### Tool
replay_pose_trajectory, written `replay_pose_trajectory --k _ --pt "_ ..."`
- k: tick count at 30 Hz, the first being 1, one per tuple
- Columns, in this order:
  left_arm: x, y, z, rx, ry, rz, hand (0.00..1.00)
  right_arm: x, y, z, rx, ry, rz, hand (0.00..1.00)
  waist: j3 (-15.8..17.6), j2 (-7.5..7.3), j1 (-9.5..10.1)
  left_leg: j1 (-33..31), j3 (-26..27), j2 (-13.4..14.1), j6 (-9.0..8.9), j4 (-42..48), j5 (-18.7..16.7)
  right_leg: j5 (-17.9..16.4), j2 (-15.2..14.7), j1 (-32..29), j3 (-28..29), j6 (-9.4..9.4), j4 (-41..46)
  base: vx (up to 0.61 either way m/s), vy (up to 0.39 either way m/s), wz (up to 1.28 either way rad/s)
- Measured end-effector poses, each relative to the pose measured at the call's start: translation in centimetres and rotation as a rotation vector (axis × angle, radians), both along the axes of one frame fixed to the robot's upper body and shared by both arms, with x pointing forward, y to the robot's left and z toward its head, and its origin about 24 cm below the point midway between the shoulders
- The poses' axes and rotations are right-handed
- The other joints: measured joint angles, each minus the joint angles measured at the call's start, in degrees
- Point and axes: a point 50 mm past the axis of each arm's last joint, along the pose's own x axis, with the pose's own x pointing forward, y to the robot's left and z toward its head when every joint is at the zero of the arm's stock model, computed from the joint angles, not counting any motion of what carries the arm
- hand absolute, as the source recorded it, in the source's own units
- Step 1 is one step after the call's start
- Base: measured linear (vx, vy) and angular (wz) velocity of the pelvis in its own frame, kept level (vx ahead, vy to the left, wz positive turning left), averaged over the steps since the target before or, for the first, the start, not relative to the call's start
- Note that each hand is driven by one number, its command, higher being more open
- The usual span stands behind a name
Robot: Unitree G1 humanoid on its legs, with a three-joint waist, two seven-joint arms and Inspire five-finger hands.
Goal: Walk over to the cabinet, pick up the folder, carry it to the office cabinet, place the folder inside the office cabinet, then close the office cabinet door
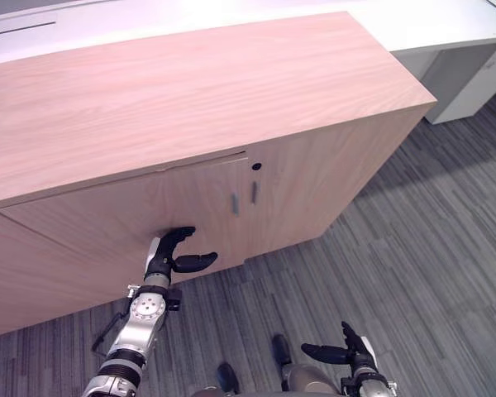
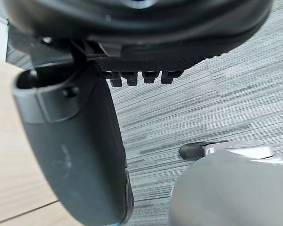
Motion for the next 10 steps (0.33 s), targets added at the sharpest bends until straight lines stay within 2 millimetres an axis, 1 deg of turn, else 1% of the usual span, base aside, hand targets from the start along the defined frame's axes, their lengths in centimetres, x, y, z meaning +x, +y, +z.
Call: replay_pose_trajectory --k 1,2,3,4,5,6,7,8,10 --pt "-1.2 -0.4 -0.8 -0.022 0.024 0.009 1.0 0.0 -0.1 0.0 0.0 0.002 -0.003 1.0 -0.03 0.07 0.47 0.02 -0.37 -0.14 0.17 0.0 0.15 -0.01 -0.18 0.22 -0.39 -0.02 -0.07 -0.07 -0.015 0.18" --pt "-1.8 -0.5 -1.2 -0.033 0.039 0.01 1.0 0.0 -0.1 0.0 -0.001 0.003 -0.006 1.0 -0.06 0.12 0.85 0.0 -0.54 -0.22 0.2 -0.04 0.26 -0.04 -0.27 0.24 -0.61 -0.06 -0.08 -0.08 -0.021 0.16" --pt "-3.1 -0.9 -2.2 -0.056 0.078 0.02 1.0 0.0 -0.2 -0.1 -0.002 0.005 -0.011 1.0 -0.14 0.24 1.33 -0.02 -1.09 -0.49 0.32 -0.31 0.66 -0.15 -0.52 0.32 -1.25 -0.22 -0.16 -0.09 -0.029 0.24" --pt "-4.6 -1.2 -3.2 -0.077 0.125 0.027 1.0 0.0 -0.2 0.0 -0.003 0.004 -0.015 1.0 -0.27 0.46 1.39 -0.03 -2.0 -0.85 0.54 -0.88 1.24 -0.26 -0.83 0.55 -2.02 -0.37 -0.42 -0.06 -0.022 0.27" --pt "-5.4 -1.3 -3.7 -0.086 0.15 0.029 1.0 0.0 -0.3 0.0 -0.003 0.003 -0.018 1.0 -0.4 0.57 1.49 0.02 -2.24 -1.01 0.59 -1.41 1.67 -0.29 -0.96 0.56 -2.37 -0.42 -0.52 -0.08 -0.024 0.31" --pt "-6.9 -1.4 -4.6 -0.103 0.198 0.04 1.0 0.1 -0.3 0.0 -0.003 0.0 -0.023 1.0 -0.49 0.7 1.85 0.27 -2.67 -1.29 0.67 -2.56 2.59 -0.42 -1.17 0.54 -2.91 -0.58 -0.59 -0.09 -0.021 0.21" --pt "-8.3 -1.4 -5.6 -0.121 0.249 0.055 1.0 0.1 -0.4 0.0 -0.003 -0.001 -0.027 1.0 -0.52 0.75 2.57 0.69 -3.02 -1.46 0.66 -3.77 3.5 -0.46 -1.2 0.5 -3.24 -0.63 -0.59 -0.11 -0.027 0.19" --pt "-9.0 -1.3 -6.0 -0.128 0.275 0.065 1.0 0.1 -0.4 0.0 -0.003 -0.001 -0.028 1.0 -0.55 0.78 2.8 0.95 -3.3 -1.5 0.62 -4.45 3.99 -0.48 -1.19 0.53 -3.54 -0.66 -0.57 -0.1 -0.029 0.24" --pt "-11.2 -0.7 -7.6 -0.145 0.371 0.115 1.0 0.4 -0.5 0.1 -0.005 -0.007 -0.031 1.0 -0.7 0.71 3.22 1.09 -4.63 -1.48 0.56 -5.3 4.88 -0.58 -1.21 0.8 -4.88 -0.79 -0.58 -0.08 -0.026 0.26"
